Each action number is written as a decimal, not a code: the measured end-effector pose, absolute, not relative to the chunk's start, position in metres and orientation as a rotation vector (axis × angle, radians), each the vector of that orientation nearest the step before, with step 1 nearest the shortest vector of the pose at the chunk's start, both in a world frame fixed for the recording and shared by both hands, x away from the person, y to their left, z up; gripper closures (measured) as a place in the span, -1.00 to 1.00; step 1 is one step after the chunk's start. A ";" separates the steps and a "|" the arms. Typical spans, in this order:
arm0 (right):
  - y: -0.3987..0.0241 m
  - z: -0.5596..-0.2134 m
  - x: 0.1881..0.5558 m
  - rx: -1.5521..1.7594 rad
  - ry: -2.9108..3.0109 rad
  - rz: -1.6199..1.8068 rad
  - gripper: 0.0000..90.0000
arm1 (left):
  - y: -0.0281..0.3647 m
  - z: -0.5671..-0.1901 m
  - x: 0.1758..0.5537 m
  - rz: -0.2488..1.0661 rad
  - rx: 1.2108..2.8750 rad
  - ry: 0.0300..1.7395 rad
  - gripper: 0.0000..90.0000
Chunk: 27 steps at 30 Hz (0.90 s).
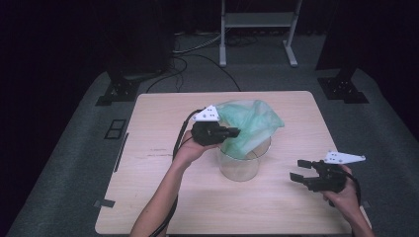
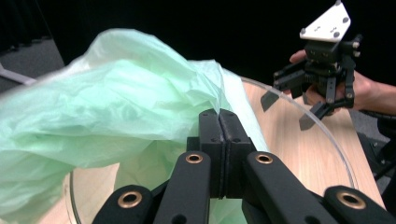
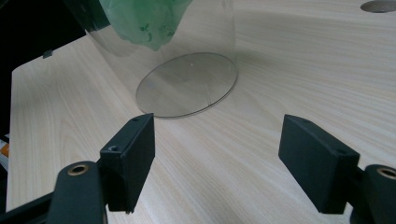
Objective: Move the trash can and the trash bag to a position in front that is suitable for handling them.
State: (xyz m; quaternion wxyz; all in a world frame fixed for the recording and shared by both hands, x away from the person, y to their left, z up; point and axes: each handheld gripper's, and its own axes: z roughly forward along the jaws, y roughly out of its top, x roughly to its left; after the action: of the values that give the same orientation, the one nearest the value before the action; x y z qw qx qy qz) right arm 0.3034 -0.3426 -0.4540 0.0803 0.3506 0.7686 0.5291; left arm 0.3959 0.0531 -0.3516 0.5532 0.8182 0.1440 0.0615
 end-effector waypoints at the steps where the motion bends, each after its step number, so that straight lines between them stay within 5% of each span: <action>1: -0.342 -0.454 0.304 1.047 2.302 1.579 -0.42 | 0.053 -0.353 0.396 0.139 1.932 0.339 0.99; 15: -0.341 -0.453 0.304 1.043 2.303 1.590 -0.42 | 0.048 -0.358 0.386 0.056 1.991 0.327 0.77; 27: -0.340 -0.452 0.303 1.048 2.302 1.585 -0.42 | 0.064 -0.341 0.378 0.169 1.908 0.413 -0.46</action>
State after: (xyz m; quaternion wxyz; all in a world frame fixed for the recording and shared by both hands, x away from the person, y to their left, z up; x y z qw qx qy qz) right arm 0.3028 -0.3402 -0.4519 0.0782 0.3499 0.7688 0.5294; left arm 0.3784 0.0640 -0.3406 0.5573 0.8084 0.1752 0.0716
